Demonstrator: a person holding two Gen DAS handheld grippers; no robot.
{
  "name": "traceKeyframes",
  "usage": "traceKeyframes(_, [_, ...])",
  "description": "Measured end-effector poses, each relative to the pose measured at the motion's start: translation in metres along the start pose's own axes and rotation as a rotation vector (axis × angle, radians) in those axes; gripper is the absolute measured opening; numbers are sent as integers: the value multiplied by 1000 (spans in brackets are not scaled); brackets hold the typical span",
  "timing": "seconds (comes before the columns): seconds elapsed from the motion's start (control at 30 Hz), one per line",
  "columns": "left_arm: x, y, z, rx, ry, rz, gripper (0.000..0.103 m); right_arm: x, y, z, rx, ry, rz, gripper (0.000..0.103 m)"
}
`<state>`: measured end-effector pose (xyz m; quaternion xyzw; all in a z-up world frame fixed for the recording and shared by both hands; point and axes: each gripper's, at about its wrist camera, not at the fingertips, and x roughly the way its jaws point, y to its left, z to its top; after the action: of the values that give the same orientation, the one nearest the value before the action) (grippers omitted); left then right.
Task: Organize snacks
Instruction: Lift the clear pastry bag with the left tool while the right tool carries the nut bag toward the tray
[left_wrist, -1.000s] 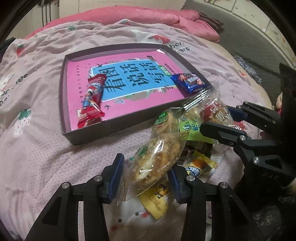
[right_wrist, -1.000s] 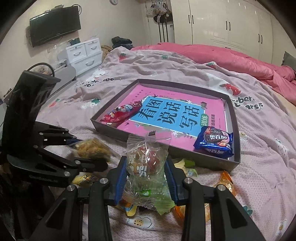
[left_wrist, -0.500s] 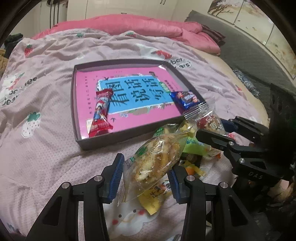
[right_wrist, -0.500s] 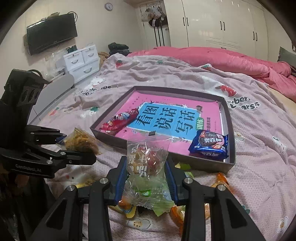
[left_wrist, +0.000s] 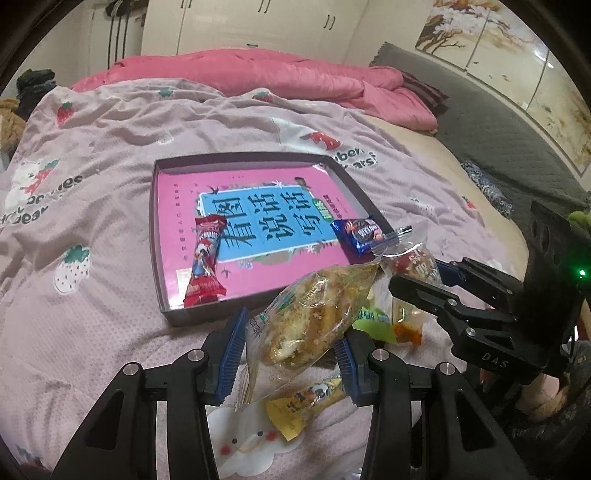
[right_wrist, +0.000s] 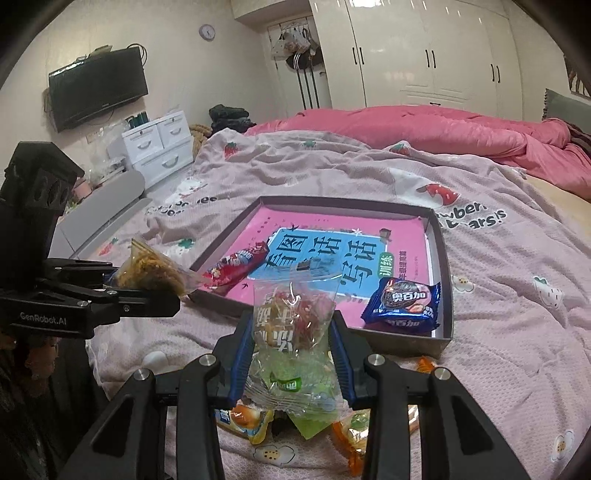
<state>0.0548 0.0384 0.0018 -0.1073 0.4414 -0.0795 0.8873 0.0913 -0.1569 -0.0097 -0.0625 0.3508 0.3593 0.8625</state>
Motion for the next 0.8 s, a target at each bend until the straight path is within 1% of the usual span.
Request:
traceKeyframes(0.17, [-3,-1,8,-1,-26,17,47,-9,-6,5,25,-41,-10,40])
traceKeyframes(0.3, [-3,0,17,-14,-42,17,47,-14,-12,10,40,-64,-20,40])
traceKeyframes(0.8, [3,2,44,-37,-86,24,47,-14,-30,29,64,-119,-48,40])
